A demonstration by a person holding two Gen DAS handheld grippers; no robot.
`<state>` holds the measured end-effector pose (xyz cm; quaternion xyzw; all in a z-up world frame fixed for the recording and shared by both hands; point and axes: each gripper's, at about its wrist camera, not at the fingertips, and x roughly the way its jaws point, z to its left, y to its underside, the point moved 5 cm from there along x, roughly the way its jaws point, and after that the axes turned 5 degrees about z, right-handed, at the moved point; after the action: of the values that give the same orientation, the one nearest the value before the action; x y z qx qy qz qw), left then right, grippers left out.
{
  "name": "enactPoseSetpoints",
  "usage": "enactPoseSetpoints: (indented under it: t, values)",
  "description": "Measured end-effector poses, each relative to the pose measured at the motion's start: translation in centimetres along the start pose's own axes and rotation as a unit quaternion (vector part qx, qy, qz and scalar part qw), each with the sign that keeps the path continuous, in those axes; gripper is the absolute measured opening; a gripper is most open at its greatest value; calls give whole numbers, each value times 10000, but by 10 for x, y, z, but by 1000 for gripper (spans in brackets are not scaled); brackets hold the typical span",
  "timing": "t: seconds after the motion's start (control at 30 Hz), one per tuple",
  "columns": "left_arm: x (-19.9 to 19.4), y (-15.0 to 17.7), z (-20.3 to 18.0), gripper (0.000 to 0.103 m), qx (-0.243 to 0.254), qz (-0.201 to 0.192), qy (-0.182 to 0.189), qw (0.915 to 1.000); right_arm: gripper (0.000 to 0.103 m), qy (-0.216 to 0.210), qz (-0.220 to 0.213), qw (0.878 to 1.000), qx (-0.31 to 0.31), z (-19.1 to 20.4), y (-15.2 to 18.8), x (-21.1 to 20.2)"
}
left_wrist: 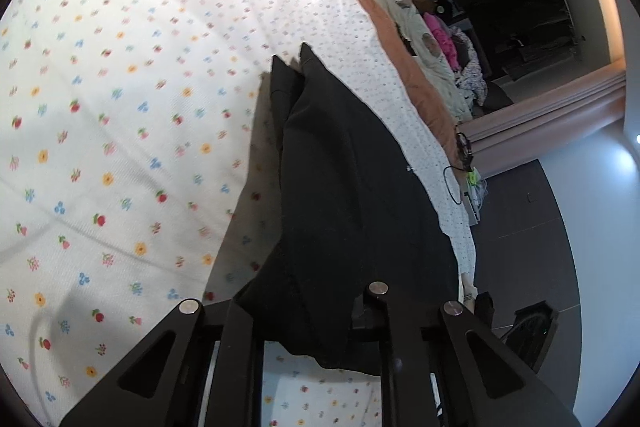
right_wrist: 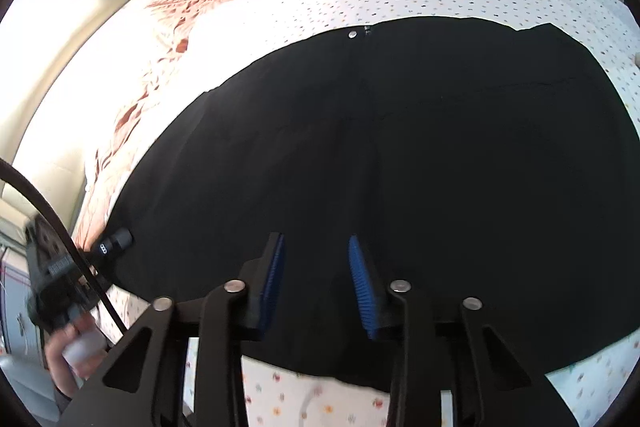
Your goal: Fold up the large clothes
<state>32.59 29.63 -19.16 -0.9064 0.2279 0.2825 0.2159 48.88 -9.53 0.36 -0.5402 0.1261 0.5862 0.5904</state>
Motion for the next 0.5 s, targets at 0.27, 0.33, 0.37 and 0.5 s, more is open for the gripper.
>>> enactPoseSetpoints:
  t: [0.27,0.33,0.37,0.5]
  values:
    - [-13,-8,-56,15,529,-150,229,9982,20,-67,-9,9996,267,13,49,-36]
    - [-16,-7,-70,14,690,-110,329,9970,17,-115,67,9993,340,6,58,-29]
    - [-15,-6,-81,14,804,-97,349,9961,17,-100,87,9992,375,3,62,-26]
    - [-14,4,-120,14,1238,-15,409,9915,16,-232,196,9977,610,-8,75,-15]
